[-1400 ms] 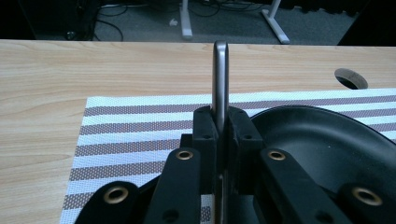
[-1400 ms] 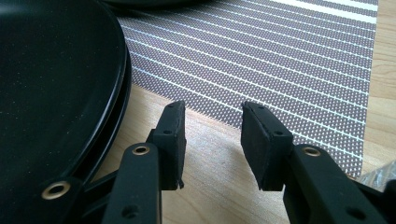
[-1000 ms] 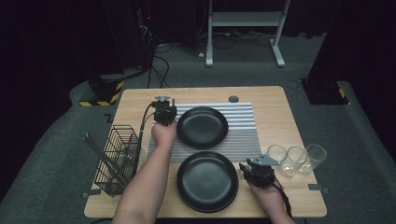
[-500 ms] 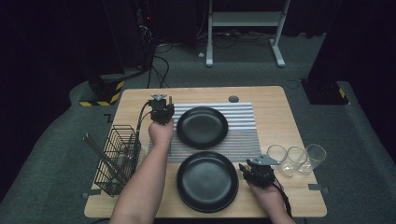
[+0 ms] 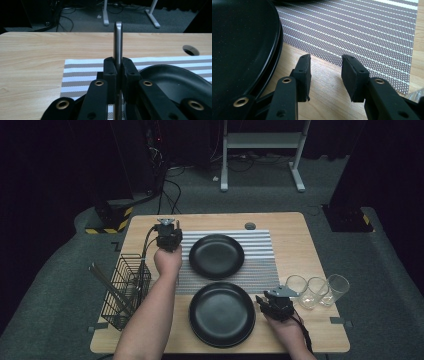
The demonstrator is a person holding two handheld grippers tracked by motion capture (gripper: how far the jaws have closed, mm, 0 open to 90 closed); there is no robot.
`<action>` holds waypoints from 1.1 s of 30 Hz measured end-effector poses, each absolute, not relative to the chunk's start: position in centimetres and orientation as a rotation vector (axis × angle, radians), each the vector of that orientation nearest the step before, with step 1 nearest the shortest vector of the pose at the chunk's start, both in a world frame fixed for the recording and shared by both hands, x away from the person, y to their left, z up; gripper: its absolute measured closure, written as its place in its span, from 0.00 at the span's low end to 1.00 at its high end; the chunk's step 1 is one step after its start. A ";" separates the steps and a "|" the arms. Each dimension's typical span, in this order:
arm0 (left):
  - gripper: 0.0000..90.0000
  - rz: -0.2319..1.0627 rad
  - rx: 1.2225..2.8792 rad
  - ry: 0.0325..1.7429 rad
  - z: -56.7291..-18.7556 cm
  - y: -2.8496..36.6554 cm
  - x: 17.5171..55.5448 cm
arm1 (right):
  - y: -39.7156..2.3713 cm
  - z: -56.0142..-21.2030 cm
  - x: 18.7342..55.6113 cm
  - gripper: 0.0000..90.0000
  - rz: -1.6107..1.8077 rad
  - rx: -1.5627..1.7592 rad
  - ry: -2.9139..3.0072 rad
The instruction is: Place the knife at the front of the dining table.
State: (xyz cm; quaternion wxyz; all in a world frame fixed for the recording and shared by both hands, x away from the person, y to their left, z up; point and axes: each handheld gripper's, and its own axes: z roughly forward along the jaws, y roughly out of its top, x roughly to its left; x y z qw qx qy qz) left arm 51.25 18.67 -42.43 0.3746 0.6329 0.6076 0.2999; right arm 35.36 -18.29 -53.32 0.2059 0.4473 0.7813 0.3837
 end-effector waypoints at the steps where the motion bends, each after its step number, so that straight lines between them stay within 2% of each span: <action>1: 0.93 0.770 1.629 1.561 -42.6 18.7 51.3 | -18.3 -53.3 35.4 0.66 1.069 1.246 2.177; 9: 0.93 0.766 1.667 1.594 -43.8 18.7 52.0 | -18.3 -53.3 35.4 0.66 1.070 1.243 2.183; 33: 0.92 0.632 1.740 1.703 -47.6 19.3 55.2 | -18.2 -53.3 35.4 0.66 1.068 1.239 2.191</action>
